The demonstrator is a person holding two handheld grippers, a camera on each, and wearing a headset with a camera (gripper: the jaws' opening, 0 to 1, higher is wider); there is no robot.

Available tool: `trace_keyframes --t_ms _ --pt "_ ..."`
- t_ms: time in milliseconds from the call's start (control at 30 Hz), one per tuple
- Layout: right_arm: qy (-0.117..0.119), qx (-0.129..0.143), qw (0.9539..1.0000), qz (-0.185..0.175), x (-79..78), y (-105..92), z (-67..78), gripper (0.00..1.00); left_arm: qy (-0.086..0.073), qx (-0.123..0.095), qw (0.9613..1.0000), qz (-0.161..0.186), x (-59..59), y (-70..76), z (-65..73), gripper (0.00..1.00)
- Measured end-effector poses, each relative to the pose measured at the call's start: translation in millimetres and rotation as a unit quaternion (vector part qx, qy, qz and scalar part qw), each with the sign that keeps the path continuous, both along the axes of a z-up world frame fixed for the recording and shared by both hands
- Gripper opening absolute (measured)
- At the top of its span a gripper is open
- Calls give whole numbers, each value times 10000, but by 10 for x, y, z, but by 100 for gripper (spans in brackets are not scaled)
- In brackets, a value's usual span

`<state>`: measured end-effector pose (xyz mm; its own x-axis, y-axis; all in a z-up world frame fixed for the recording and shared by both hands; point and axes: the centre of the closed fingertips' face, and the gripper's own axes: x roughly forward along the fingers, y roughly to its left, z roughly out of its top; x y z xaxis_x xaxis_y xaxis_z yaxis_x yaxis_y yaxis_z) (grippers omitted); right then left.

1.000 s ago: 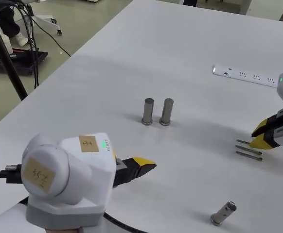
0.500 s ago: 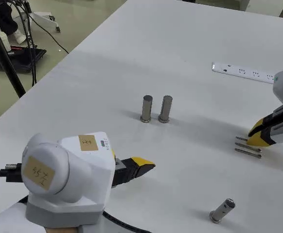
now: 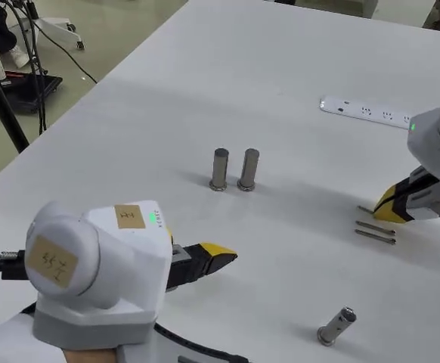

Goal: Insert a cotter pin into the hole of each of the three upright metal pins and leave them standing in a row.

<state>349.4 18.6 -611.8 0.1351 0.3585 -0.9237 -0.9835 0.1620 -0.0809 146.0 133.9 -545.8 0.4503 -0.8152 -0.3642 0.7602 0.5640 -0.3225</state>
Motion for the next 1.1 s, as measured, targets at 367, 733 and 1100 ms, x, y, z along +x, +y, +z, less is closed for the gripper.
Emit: trace_keyframes --t_ms 367,733,1100 --pt "-162 -43 9998 131 -27 23 5 0 -27 -25 10000 83 13 28 24 90" --pt "-308 43 9995 45 -68 -17 54 0 -23 -72 9999 112 8 31 53 84" --pt "-844 640 9941 -250 -212 -21 341 0 -70 -86 9999 120 32 26 92 79"
